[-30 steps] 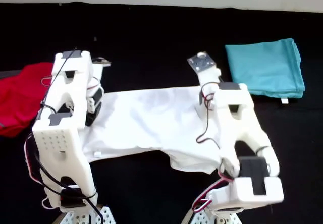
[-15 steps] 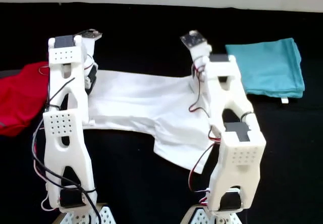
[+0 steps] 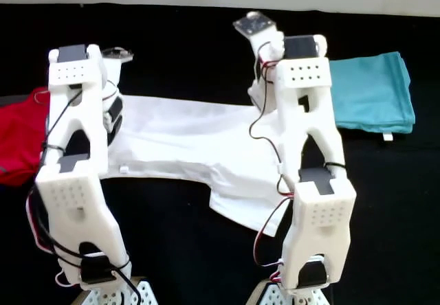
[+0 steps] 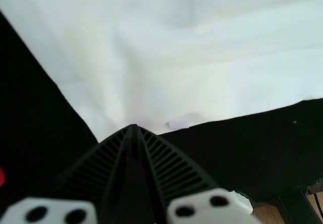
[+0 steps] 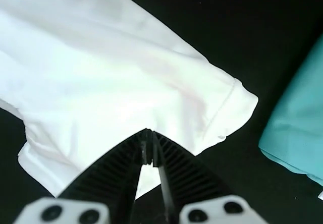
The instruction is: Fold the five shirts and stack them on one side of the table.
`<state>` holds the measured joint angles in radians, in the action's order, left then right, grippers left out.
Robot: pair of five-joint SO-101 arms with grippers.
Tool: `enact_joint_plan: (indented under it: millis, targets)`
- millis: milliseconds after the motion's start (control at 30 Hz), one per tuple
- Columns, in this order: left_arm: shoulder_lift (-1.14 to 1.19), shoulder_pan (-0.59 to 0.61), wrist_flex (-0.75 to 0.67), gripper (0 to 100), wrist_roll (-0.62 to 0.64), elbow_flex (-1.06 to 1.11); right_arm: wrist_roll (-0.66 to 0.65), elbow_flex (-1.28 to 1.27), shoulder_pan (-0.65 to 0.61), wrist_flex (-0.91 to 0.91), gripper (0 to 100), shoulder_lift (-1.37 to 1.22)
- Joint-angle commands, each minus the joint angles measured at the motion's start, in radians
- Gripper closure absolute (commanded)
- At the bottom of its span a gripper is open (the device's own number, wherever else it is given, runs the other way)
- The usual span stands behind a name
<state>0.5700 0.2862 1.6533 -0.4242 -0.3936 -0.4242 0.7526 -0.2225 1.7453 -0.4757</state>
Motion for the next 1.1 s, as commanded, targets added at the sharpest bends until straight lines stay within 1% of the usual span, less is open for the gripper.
enact_joint_plan:
  millis: [0, 133, 233, 333, 467, 567, 633, 700, 800, 900, 967, 1067]
  targets:
    - [-0.171, 0.008, -0.17, 99, -0.012, 0.321, 0.046, 0.004, -0.01, 0.019, 99.3, 0.163]
    - [-0.255, 0.008, -0.364, 99, -0.014, 0.564, 0.044, -0.225, -0.018, 0.018, 99.3, 0.366]
    - [-0.286, 0.047, -0.459, 99, -0.015, 0.638, 0.044, -0.479, -0.021, -0.019, 99.3, 0.507]
    - [-0.297, 0.094, -0.453, 99, -0.049, 0.644, 0.043, -0.774, -0.021, -0.159, 99.3, 0.644]
    - [-0.3, 0.137, -0.367, 99, -0.095, 0.644, 0.043, -1.15, -0.022, -0.414, 99.3, 0.765]
    - [-0.3, 0.157, -0.322, 99, -0.097, 0.644, 0.043, -1.351, -0.022, -0.562, 99.3, 0.796]
    - [-0.302, 0.165, -0.292, 99, -0.127, 0.644, 0.043, -1.423, -0.022, -0.621, 99.2, 0.796]
    - [-0.302, 0.173, -0.264, 99, -0.149, 0.642, 0.043, -1.457, -0.022, -0.642, 99.2, 0.796]
    - [-0.302, 0.163, -0.295, 99, -0.147, 0.642, 0.043, -1.458, -0.035, -0.628, 99.2, 0.803]
    - [-0.302, 0.119, -0.322, 99, -0.137, 0.611, 0.044, -1.446, -0.105, -0.552, 99.2, 0.803]
    - [-0.302, 0.087, -0.301, 99, -0.071, 0.552, 0.044, -1.438, -0.163, -0.507, 99.2, 0.803]
    - [-0.302, 0.056, -0.224, 99, 0.032, 0.397, 0.044, -1.429, -0.223, -0.483, 99.2, 0.803]
